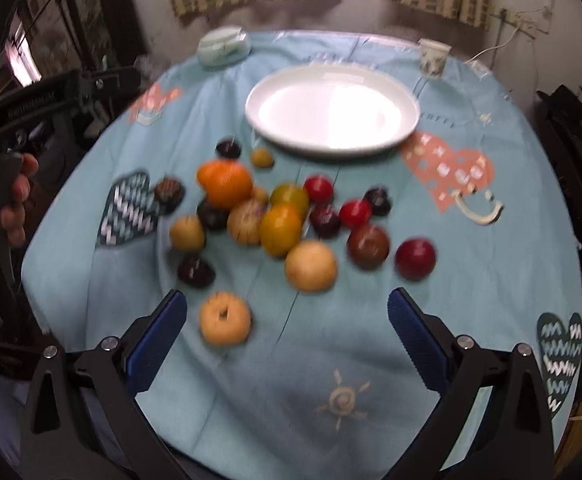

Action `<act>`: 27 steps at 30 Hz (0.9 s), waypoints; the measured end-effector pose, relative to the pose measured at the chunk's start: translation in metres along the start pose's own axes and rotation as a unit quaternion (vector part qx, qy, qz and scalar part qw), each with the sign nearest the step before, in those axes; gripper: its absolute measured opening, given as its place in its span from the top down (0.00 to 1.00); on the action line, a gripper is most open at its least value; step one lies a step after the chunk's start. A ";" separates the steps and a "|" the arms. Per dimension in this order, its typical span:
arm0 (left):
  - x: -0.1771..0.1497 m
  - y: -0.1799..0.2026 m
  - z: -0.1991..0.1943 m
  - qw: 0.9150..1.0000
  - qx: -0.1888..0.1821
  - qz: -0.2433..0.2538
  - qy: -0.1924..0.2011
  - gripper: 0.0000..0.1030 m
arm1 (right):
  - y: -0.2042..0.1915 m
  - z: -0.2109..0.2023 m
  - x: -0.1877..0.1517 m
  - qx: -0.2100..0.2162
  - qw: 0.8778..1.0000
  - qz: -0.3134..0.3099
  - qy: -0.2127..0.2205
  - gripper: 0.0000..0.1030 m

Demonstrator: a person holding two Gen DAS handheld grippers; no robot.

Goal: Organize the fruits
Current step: 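Grasp the small tan pear with the right gripper while the left gripper approaches the fruit, then grasp a dark plum with the left gripper while the right gripper holds the tan pear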

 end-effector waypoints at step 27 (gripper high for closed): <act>-0.098 0.016 0.031 0.988 -0.046 0.065 -0.135 0.03 | -0.029 0.061 -0.016 0.063 0.995 -0.031 -0.073 0.58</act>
Point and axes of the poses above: each gripper's, at about its wrist camera, not at the fingertips, and z roughly the way its jaws point, y to its right, x to its top, the point moved 6 cm from there along z, roughly the way its jaws point, and after that the axes turned 11 degrees about -z, right-handed, at the moved point
